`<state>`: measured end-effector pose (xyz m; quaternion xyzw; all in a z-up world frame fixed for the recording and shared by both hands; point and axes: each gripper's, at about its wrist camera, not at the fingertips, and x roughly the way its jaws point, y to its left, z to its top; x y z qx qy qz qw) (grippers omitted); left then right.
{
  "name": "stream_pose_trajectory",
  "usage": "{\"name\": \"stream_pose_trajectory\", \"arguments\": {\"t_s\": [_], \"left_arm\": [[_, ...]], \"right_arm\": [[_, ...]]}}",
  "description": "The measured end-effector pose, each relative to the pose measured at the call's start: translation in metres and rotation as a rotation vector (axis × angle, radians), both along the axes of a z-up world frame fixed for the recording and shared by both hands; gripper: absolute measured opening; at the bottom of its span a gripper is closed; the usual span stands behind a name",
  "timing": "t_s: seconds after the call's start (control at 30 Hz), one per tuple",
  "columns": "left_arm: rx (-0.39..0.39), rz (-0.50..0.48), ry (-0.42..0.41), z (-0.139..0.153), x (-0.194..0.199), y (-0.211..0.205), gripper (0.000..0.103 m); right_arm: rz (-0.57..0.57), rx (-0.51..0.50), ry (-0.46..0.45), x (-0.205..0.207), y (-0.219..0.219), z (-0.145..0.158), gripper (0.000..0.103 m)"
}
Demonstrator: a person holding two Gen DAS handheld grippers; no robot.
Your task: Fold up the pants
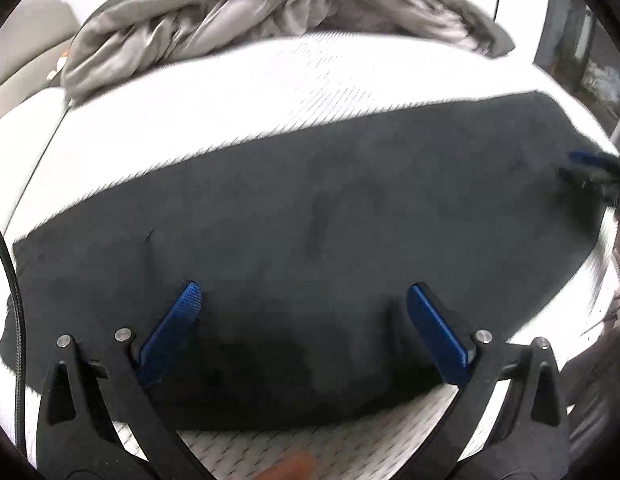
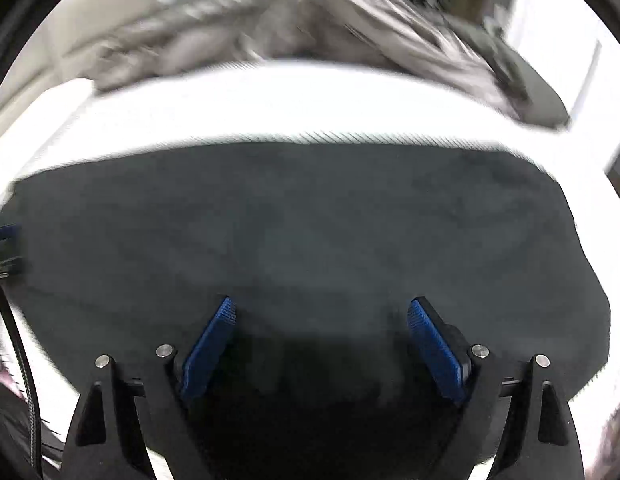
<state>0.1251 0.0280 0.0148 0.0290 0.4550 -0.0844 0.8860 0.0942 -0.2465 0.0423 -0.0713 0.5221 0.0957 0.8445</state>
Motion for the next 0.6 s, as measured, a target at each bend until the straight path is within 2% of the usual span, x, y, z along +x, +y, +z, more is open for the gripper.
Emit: {"name": "stream_pose_trajectory", "arguments": {"t_s": [0.07,0.13,0.2,0.27,0.33,0.47,0.53,0.57,0.6], "left_arm": [[-0.007,-0.022,0.018,-0.001,0.021,-0.021,0.102],[0.023,-0.018,0.028,-0.007,0.036,-0.037,0.102],[0.084,-0.003,0.076,-0.023,0.049,-0.047,0.103],[0.072,-0.027,0.104,-0.028,0.05,-0.045,0.103],[0.078,-0.034,0.098,-0.025,0.045,-0.034,0.103],[0.07,-0.011,0.101,-0.026,0.029,0.012,0.103],[0.048,0.029,0.103,-0.024,0.023,0.035,0.103],[0.031,0.044,0.104,-0.022,0.021,0.041,0.102],[0.02,0.055,0.102,-0.018,0.018,0.045,0.102]], "right_arm": [[0.065,0.05,0.006,0.01,0.037,0.001,0.09],[0.124,0.058,0.042,0.023,0.073,-0.008,0.09],[0.185,0.019,0.105,0.035,0.105,-0.03,0.09],[0.218,-0.042,0.155,0.034,0.115,-0.052,0.09],[0.236,-0.058,0.142,0.04,0.106,-0.055,0.09],[0.042,-0.166,0.115,0.05,0.032,-0.053,0.094],[-0.063,-0.128,0.125,0.053,-0.008,-0.053,0.095],[-0.086,-0.096,0.13,0.056,-0.017,-0.052,0.095],[-0.086,-0.106,0.123,0.055,-0.02,-0.047,0.095]]}}
